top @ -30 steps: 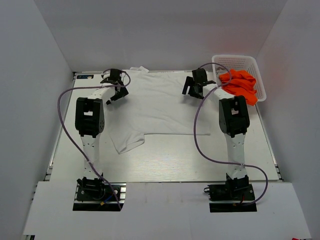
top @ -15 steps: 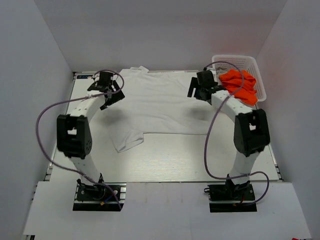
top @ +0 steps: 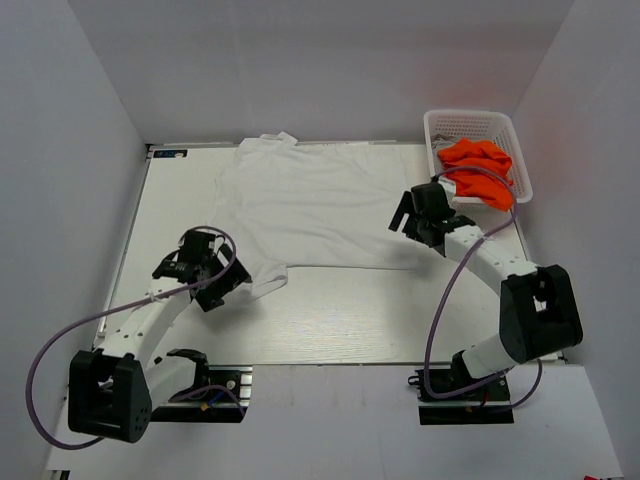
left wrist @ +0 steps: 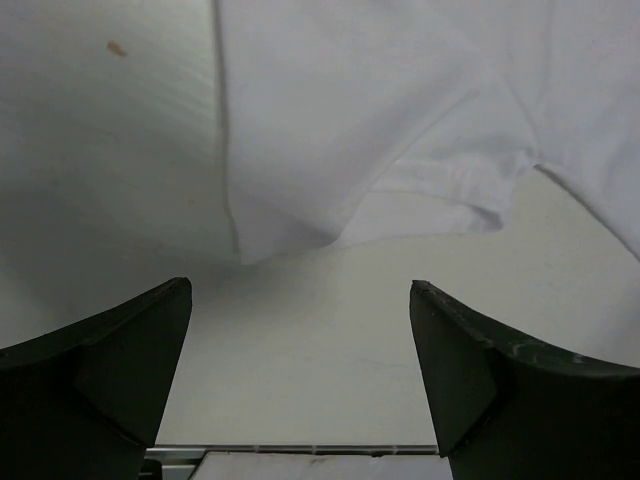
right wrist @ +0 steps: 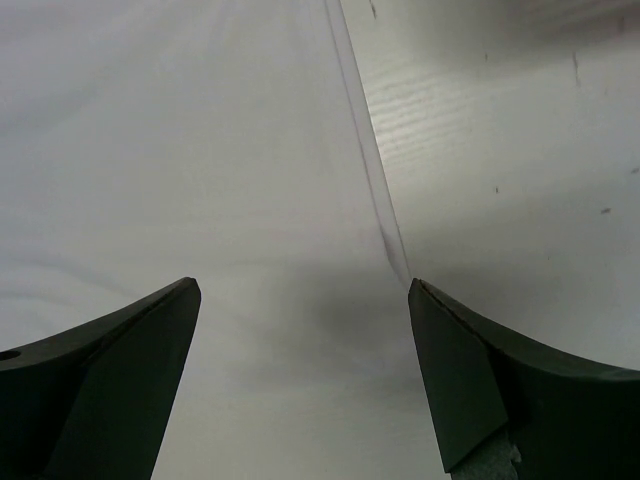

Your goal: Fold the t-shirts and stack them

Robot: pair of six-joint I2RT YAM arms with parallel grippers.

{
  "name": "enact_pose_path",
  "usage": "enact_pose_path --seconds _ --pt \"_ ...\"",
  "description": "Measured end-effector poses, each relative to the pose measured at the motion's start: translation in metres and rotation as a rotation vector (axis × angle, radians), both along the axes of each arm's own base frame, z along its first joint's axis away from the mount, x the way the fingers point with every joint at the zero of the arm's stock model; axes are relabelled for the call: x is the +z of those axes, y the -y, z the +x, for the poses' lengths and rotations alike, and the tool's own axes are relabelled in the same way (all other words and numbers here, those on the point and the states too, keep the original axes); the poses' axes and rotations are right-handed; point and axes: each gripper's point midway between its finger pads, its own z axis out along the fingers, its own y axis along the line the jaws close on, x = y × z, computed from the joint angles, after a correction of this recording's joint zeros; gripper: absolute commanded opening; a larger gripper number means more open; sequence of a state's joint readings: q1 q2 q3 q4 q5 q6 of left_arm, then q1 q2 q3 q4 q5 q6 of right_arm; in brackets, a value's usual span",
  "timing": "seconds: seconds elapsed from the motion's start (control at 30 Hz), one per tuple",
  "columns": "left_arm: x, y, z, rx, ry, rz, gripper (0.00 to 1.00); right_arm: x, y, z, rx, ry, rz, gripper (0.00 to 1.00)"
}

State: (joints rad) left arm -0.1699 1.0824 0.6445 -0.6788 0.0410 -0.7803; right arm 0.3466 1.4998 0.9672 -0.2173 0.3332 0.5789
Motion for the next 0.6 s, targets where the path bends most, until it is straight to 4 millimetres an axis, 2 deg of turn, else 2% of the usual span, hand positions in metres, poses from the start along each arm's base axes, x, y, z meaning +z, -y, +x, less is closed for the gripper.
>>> enact_pose_path --seconds 0.13,0.3,0.37,0.4,0.47,0.5,0.6 --pt "-0.014 -0.001 -0.017 0.016 -0.054 -0.002 0.86 -0.013 0.004 -0.026 -0.006 -0.027 0.028 0.90" --pt "-0.035 -0.003 -0.024 0.028 -0.114 0.009 0.64 0.003 0.005 -0.030 -0.013 0.019 0.055 0.90" --pt "-0.043 -0.005 -0.024 0.034 -0.133 0.020 0.59 0.004 0.006 -0.033 -0.011 0.029 0.062 0.90" --pt "-0.045 -0.005 -0.023 0.035 -0.137 0.024 0.52 0.001 0.006 -0.037 -0.010 0.022 0.061 0.90" --pt "-0.049 -0.005 -0.018 0.039 -0.133 0.028 0.46 -0.008 0.007 -0.044 -0.005 -0.004 0.059 0.90" --pt "-0.050 -0.005 -0.016 0.038 -0.127 0.029 0.39 -0.013 0.008 -0.048 -0.003 -0.019 0.059 0.90" --pt "-0.052 -0.004 -0.008 0.040 -0.115 0.025 0.28 -0.024 0.010 -0.058 0.000 -0.059 0.050 0.90"
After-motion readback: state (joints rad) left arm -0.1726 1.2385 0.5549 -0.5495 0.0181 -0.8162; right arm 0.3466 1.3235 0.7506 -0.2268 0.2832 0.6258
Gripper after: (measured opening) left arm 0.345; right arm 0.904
